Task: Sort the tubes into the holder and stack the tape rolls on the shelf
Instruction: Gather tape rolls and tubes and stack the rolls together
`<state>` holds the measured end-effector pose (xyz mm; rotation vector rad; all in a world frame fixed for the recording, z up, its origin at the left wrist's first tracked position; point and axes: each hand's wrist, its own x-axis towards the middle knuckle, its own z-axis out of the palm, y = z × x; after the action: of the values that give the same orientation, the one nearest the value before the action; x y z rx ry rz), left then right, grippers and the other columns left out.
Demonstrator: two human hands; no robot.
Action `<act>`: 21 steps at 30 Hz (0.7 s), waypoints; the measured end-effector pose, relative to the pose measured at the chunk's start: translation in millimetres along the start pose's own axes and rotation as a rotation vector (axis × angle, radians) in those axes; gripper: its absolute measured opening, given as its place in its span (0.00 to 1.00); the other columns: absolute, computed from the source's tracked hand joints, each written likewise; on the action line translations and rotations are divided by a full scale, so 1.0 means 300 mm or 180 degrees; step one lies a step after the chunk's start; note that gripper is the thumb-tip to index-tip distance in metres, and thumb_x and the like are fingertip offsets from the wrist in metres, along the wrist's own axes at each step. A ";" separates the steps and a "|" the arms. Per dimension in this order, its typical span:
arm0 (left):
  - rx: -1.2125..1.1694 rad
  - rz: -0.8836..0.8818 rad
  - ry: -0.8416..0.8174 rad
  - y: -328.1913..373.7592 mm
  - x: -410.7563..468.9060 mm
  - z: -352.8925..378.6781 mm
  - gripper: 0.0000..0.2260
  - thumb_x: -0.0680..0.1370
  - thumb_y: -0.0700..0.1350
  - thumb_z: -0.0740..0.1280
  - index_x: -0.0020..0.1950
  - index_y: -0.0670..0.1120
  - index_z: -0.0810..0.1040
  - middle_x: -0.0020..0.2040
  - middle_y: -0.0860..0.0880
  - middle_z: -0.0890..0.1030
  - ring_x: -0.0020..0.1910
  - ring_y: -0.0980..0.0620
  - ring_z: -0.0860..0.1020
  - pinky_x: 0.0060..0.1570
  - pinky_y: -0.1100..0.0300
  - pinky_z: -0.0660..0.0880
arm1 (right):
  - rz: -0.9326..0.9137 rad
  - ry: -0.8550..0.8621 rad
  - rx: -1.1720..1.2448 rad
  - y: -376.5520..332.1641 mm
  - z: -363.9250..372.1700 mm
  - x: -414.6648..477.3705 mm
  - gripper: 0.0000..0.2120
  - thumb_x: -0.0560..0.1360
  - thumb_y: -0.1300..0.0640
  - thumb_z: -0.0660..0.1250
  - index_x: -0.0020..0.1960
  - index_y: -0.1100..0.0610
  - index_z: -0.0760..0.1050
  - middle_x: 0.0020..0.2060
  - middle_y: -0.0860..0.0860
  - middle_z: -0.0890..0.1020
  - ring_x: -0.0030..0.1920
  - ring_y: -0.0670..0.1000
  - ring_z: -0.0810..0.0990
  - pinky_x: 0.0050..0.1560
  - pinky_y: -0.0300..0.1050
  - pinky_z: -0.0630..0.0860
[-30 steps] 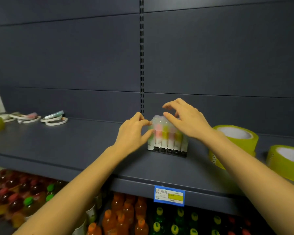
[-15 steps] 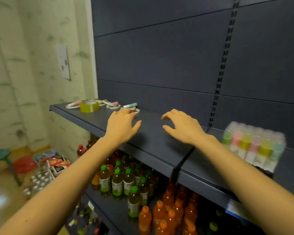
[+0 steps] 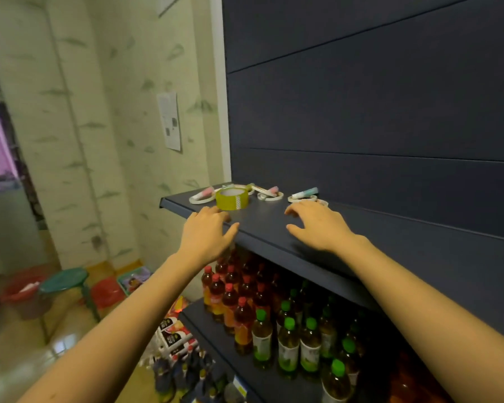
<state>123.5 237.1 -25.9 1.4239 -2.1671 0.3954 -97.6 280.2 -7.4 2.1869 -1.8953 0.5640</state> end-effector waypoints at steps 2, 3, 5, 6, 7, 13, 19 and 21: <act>-0.0010 0.0023 -0.0033 -0.090 0.021 0.025 0.17 0.79 0.55 0.58 0.55 0.47 0.79 0.53 0.48 0.79 0.56 0.47 0.74 0.51 0.53 0.70 | -0.0010 0.0029 0.0027 -0.051 0.040 0.069 0.18 0.78 0.49 0.60 0.67 0.51 0.68 0.65 0.48 0.72 0.64 0.51 0.71 0.52 0.46 0.70; -0.0035 0.0018 -0.0055 -0.132 0.031 0.041 0.17 0.79 0.55 0.58 0.55 0.47 0.79 0.53 0.48 0.79 0.55 0.47 0.75 0.50 0.54 0.70 | -0.0004 0.0019 0.0040 -0.075 0.058 0.102 0.18 0.78 0.49 0.60 0.67 0.51 0.68 0.65 0.49 0.72 0.64 0.51 0.71 0.54 0.47 0.70; -0.0089 0.0015 -0.0088 -0.206 0.048 0.075 0.16 0.79 0.55 0.58 0.55 0.47 0.79 0.53 0.48 0.79 0.55 0.47 0.75 0.50 0.54 0.70 | 0.0030 -0.0049 0.0057 -0.113 0.091 0.165 0.18 0.78 0.49 0.60 0.66 0.51 0.68 0.65 0.49 0.72 0.64 0.52 0.71 0.58 0.50 0.72; -0.0110 0.0024 -0.0100 -0.237 0.058 0.093 0.16 0.79 0.55 0.58 0.55 0.47 0.79 0.54 0.48 0.79 0.56 0.47 0.75 0.50 0.54 0.70 | 0.0061 -0.0090 0.0051 -0.127 0.105 0.195 0.17 0.78 0.49 0.60 0.66 0.51 0.68 0.65 0.49 0.72 0.64 0.52 0.71 0.59 0.52 0.72; -0.0129 0.0036 -0.0105 -0.266 0.069 0.111 0.16 0.79 0.55 0.58 0.55 0.47 0.79 0.54 0.48 0.79 0.56 0.48 0.75 0.51 0.54 0.71 | 0.0094 -0.0125 0.0033 -0.137 0.119 0.224 0.17 0.78 0.49 0.60 0.66 0.51 0.69 0.65 0.49 0.72 0.64 0.52 0.71 0.60 0.53 0.72; -0.0367 -0.0052 0.0098 -0.412 0.191 0.209 0.16 0.79 0.54 0.58 0.54 0.47 0.80 0.53 0.49 0.80 0.53 0.49 0.76 0.49 0.54 0.73 | 0.0213 -0.0198 -0.0084 -0.138 0.199 0.400 0.16 0.78 0.48 0.61 0.64 0.51 0.71 0.62 0.51 0.74 0.61 0.53 0.73 0.57 0.52 0.74; -0.0338 -0.0098 0.0138 -0.525 0.369 0.322 0.13 0.78 0.51 0.60 0.53 0.47 0.80 0.51 0.48 0.80 0.51 0.49 0.76 0.46 0.55 0.71 | 0.0341 -0.0099 -0.0126 -0.096 0.275 0.609 0.13 0.77 0.48 0.60 0.60 0.50 0.73 0.58 0.49 0.76 0.58 0.53 0.75 0.54 0.51 0.72; -0.0383 -0.0146 0.0206 -0.560 0.453 0.349 0.12 0.78 0.49 0.61 0.54 0.47 0.80 0.51 0.48 0.81 0.51 0.48 0.77 0.45 0.55 0.71 | 0.0383 -0.0066 -0.0177 -0.070 0.289 0.678 0.13 0.78 0.48 0.60 0.60 0.49 0.73 0.58 0.49 0.76 0.58 0.53 0.75 0.50 0.49 0.70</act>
<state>206.8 12.5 -42.3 1.3731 -2.0667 0.2856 -41.3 65.4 -1.9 2.0631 -2.0386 0.5042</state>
